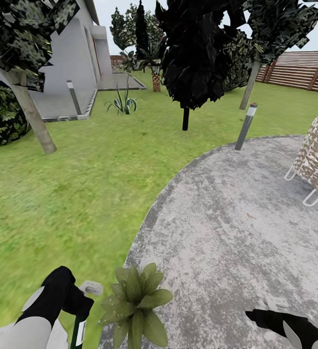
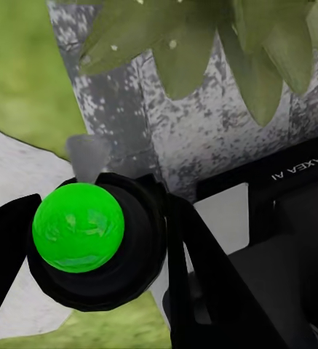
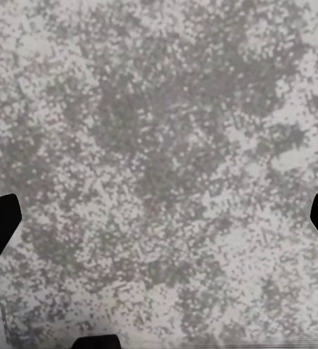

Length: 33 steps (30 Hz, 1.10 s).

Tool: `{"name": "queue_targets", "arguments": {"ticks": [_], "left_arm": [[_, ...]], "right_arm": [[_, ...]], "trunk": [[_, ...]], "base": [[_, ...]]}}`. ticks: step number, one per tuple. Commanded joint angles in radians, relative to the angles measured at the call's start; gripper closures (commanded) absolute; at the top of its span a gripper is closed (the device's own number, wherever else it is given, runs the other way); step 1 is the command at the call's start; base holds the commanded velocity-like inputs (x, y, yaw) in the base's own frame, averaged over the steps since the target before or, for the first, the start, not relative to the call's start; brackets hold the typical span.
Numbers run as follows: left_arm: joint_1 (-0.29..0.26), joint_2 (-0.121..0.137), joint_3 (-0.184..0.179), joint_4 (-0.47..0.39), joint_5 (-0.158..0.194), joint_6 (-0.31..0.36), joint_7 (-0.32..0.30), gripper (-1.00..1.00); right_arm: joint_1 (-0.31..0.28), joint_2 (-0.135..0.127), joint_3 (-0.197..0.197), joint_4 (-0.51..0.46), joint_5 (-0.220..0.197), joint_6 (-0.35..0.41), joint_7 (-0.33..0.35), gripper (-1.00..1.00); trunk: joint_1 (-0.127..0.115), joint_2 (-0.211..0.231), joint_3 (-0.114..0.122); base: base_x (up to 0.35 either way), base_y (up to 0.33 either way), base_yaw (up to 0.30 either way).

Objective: Pick up the pesticide atomizer in the garden and spray insectifuge to fully cover both potted plants in the garden.

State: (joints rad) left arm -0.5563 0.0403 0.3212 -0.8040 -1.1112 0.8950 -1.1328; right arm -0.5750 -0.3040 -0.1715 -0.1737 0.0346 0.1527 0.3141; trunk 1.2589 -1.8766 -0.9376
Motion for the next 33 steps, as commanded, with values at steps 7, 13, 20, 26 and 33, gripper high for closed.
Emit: {"name": "queue_targets", "arguments": {"ticks": [7,13,20,26,33], "left_arm": [[0.000,0.001,0.001,-0.002,-0.039,0.005,-0.009,1.00],[0.000,0.012,0.004,-0.003,-0.164,0.004,-0.007,1.00],[0.000,0.057,0.007,-0.003,-0.168,0.002,-0.008,1.00],[0.000,0.049,0.003,-0.004,-0.161,0.001,-0.010,1.00],[-0.005,-0.001,0.001,-0.013,-0.156,0.001,-0.012,1.00]], "right_arm": [[0.000,0.000,-0.008,-0.002,0.004,0.007,0.005,-1.00],[0.000,0.000,-0.008,-0.002,0.004,0.007,0.005,-1.00],[-0.001,0.000,-0.007,-0.003,0.004,0.007,0.005,-1.00],[-0.001,0.000,-0.005,-0.074,0.004,0.007,0.005,-1.00],[0.000,0.000,-0.005,-0.114,0.004,0.008,0.005,-1.00]], "trunk": [[0.000,0.000,-0.004],[0.000,0.000,-0.004],[0.000,0.000,-0.004],[0.000,0.000,-0.004],[0.000,0.000,-0.004]], "base": [[0.000,0.000,-0.068],[0.000,0.000,-0.001],[0.000,0.000,0.000],[0.000,0.000,0.000],[0.000,0.000,0.000]]}}
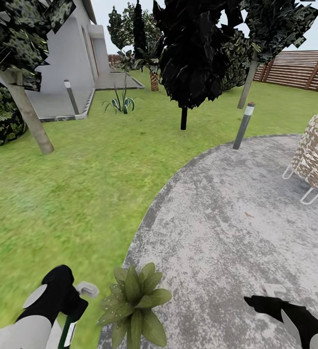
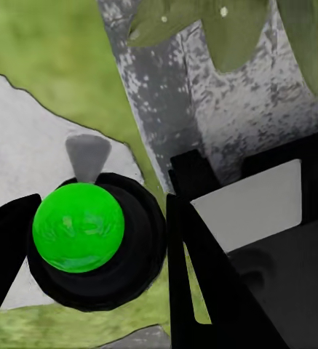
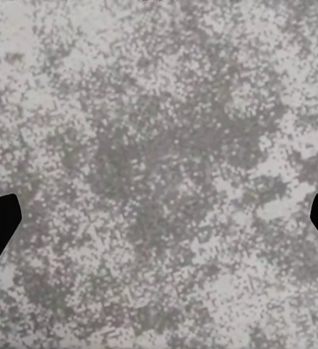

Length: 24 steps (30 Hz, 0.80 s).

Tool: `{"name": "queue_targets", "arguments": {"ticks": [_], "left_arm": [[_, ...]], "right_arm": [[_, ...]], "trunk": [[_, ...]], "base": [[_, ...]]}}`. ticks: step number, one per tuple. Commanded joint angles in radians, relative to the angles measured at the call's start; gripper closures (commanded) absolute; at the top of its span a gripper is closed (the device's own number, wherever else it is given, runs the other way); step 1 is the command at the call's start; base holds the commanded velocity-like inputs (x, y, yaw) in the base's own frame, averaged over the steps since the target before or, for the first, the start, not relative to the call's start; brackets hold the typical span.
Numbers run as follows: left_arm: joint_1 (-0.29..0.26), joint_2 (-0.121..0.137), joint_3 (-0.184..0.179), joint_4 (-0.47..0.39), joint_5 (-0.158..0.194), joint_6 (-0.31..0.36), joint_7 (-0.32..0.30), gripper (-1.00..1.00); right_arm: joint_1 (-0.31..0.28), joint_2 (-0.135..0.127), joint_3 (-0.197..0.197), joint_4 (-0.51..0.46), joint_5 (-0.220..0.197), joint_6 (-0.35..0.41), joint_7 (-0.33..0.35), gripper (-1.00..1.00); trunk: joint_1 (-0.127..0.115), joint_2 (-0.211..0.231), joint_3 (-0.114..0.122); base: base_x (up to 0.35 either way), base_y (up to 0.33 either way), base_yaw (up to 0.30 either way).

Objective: Pick up the pesticide atomizer in the garden and spray insectifuge to fully cover both potted plants in the garden.

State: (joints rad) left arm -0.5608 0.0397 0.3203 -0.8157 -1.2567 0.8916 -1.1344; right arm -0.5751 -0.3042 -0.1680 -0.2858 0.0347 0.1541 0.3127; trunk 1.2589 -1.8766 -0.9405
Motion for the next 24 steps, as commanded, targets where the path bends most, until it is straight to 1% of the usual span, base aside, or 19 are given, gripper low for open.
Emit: {"name": "queue_targets", "arguments": {"ticks": [1,3,5,7,9,11,15,16,20,24], "left_arm": [[-0.003,-0.006,0.002,-0.012,-0.004,0.004,-0.011,1.00],[-0.004,-0.009,0.002,-0.025,0.008,0.004,-0.011,1.00],[-0.005,-0.011,0.002,-0.040,0.032,0.004,-0.011,1.00],[-0.005,-0.012,0.002,-0.051,0.071,0.005,-0.011,1.00],[-0.005,-0.012,0.002,-0.056,0.084,0.004,-0.011,1.00],[-0.005,-0.012,0.002,-0.059,0.090,0.004,-0.010,1.00],[-0.005,-0.010,0.002,-0.060,0.092,0.004,-0.010,1.00],[-0.005,-0.009,0.002,-0.059,0.092,0.004,-0.010,1.00],[-0.005,-0.009,0.001,-0.058,0.091,0.004,-0.010,1.00],[-0.005,-0.010,-0.002,-0.056,0.090,0.004,-0.010,1.00]], "right_arm": [[-0.001,0.000,-0.008,-0.002,0.004,0.007,0.006,-1.00],[0.000,0.000,-0.008,-0.002,0.004,0.007,0.006,-1.00],[-0.001,0.000,-0.008,-0.003,0.004,0.007,0.006,-1.00],[-0.001,0.000,-0.008,-0.003,0.004,0.007,0.006,-1.00],[0.000,0.000,-0.008,-0.003,0.004,0.007,0.006,-1.00],[0.000,0.000,-0.008,-0.003,0.004,0.007,0.006,-1.00],[0.000,0.000,-0.008,-0.003,0.004,0.024,0.006,-1.00],[0.000,0.000,-0.008,-0.003,0.004,0.035,0.006,-1.00],[0.000,0.000,-0.007,-0.003,0.004,0.040,0.006,-1.00],[0.000,0.000,-0.007,-0.003,0.004,0.041,0.006,-1.00]], "trunk": [[0.000,0.000,-0.001],[0.000,0.000,-0.001],[0.000,0.000,-0.001],[0.000,0.000,-0.001],[0.000,0.000,-0.001],[0.000,0.000,-0.001],[0.000,0.000,-0.001],[0.000,0.000,-0.002],[0.000,0.000,-0.004],[0.000,0.000,-0.005]], "base": [[0.000,0.000,0.000],[0.000,0.000,0.000],[0.000,0.000,0.000],[0.000,0.000,0.000],[0.000,0.000,0.000],[0.000,0.000,0.000],[0.000,0.000,0.007],[0.000,0.000,0.126],[0.000,0.000,0.163],[0.000,0.000,0.049]]}}
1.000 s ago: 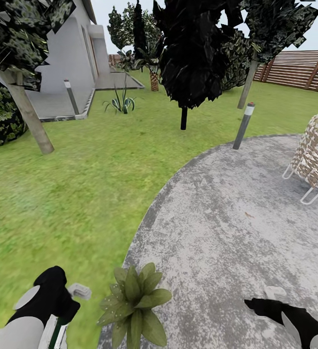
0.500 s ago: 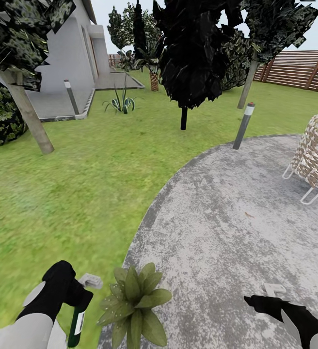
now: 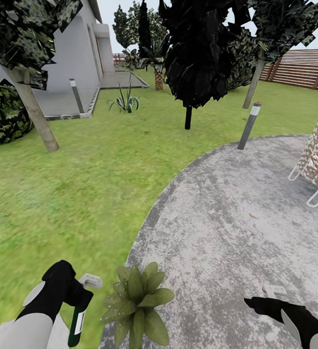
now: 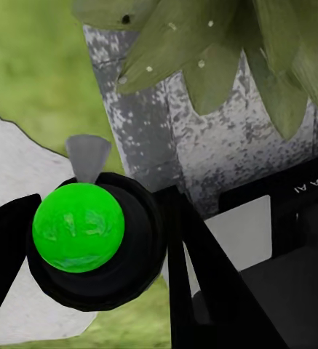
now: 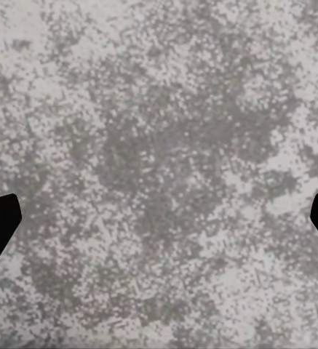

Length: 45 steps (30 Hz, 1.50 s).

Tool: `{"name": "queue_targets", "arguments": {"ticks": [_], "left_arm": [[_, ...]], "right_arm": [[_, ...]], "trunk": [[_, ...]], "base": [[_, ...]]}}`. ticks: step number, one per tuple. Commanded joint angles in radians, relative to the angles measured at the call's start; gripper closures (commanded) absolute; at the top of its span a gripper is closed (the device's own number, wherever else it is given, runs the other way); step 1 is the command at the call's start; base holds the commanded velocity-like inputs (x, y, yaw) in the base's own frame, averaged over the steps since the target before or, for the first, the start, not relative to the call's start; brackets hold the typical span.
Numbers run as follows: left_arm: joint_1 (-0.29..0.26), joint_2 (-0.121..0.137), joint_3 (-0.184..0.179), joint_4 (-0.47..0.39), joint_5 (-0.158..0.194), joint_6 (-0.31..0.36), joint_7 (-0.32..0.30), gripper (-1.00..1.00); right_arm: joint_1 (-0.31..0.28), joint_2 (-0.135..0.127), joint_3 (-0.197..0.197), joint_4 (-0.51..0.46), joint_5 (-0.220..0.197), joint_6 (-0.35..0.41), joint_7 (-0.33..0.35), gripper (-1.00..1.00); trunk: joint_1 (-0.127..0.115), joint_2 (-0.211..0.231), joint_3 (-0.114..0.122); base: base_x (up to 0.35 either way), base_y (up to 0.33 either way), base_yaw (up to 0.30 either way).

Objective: Pick up the pesticide atomizer in the garden and spray insectifuge to fully cover both potted plants in the garden.

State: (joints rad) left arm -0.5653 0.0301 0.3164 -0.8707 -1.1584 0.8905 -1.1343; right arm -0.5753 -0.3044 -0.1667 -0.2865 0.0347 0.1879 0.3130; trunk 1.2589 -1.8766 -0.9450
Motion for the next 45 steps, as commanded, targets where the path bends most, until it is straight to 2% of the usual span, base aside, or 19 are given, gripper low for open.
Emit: {"name": "queue_targets", "arguments": {"ticks": [1,23,30,36,45], "left_arm": [[-0.001,-0.001,0.002,-0.001,-0.009,0.005,-0.010,1.00],[0.001,0.000,-0.004,0.004,-0.013,0.004,-0.010,1.00],[0.010,0.001,-0.004,0.010,-0.015,-0.032,-0.009,1.00],[0.011,0.002,-0.004,0.097,-0.021,-0.039,-0.009,1.00],[0.010,0.002,-0.006,0.106,-0.019,-0.039,-0.008,1.00]], "right_arm": [[0.000,0.000,-0.009,-0.002,0.004,0.007,0.006,-1.00],[0.000,0.001,-0.008,-0.002,0.005,0.007,0.006,-1.00],[0.000,0.001,-0.008,-0.002,0.005,0.007,0.006,-1.00],[0.000,0.001,-0.008,-0.002,0.005,0.007,0.006,-1.00],[-0.001,0.001,-0.008,-0.002,0.005,0.007,0.006,-1.00]], "trunk": [[0.000,0.000,-0.001],[0.000,0.000,-0.031],[0.000,0.000,-0.031],[0.000,0.000,-0.031],[0.000,0.000,-0.036]], "base": [[0.000,0.000,0.013],[0.000,0.000,0.001],[0.000,0.000,0.000],[0.000,0.000,0.000],[0.000,0.000,-0.120]]}}
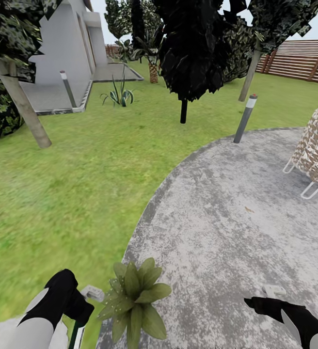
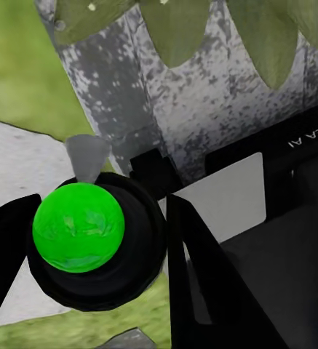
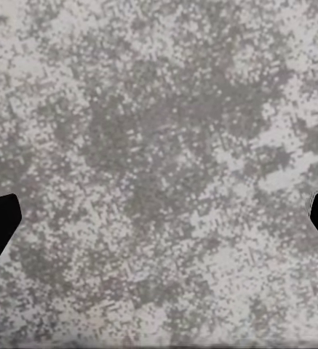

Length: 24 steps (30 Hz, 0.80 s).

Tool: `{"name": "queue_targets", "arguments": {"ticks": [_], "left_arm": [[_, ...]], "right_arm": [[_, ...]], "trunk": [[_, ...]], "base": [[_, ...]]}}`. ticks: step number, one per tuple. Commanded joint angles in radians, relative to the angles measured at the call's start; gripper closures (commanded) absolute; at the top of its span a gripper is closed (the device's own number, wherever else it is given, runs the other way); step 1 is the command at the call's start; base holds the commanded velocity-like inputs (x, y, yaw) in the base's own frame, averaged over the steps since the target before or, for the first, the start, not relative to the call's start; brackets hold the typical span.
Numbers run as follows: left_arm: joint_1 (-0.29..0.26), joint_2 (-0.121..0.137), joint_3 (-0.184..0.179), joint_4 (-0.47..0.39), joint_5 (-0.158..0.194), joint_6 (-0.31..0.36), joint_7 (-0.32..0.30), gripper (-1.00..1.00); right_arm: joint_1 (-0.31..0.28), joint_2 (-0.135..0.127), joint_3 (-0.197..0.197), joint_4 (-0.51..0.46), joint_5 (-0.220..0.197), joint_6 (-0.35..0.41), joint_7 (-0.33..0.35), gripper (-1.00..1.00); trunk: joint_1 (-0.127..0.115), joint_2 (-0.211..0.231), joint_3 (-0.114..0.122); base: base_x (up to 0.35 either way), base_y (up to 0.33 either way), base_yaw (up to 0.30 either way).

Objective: Pick up the pesticide atomizer in the garden and spray insectifuge to fully cover both potted plants in the garden.

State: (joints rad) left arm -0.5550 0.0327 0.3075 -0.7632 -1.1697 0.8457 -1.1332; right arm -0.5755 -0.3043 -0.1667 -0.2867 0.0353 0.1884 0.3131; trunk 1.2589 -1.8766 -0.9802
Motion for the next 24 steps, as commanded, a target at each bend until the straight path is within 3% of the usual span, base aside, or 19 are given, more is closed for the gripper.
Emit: {"name": "queue_targets", "arguments": {"ticks": [1,16,24], "left_arm": [[-0.002,-0.001,0.003,-0.002,-0.008,0.006,-0.010,1.00],[-0.011,-0.002,-0.002,-0.046,-0.009,0.009,-0.011,1.00],[-0.010,0.012,-0.066,-0.041,-0.010,0.007,-0.009,1.00]], "right_arm": [[0.000,0.001,-0.008,-0.002,0.004,0.007,0.006,-1.00],[0.000,0.001,-0.008,-0.002,0.005,0.007,0.006,-1.00],[0.000,0.001,-0.008,-0.002,0.005,0.007,0.006,-1.00]], "trunk": [[0.000,0.000,-0.002],[0.000,0.000,-0.005],[0.000,0.000,-0.005]], "base": [[0.000,0.000,-0.172],[0.000,0.000,-0.031],[0.000,0.000,0.000]]}}
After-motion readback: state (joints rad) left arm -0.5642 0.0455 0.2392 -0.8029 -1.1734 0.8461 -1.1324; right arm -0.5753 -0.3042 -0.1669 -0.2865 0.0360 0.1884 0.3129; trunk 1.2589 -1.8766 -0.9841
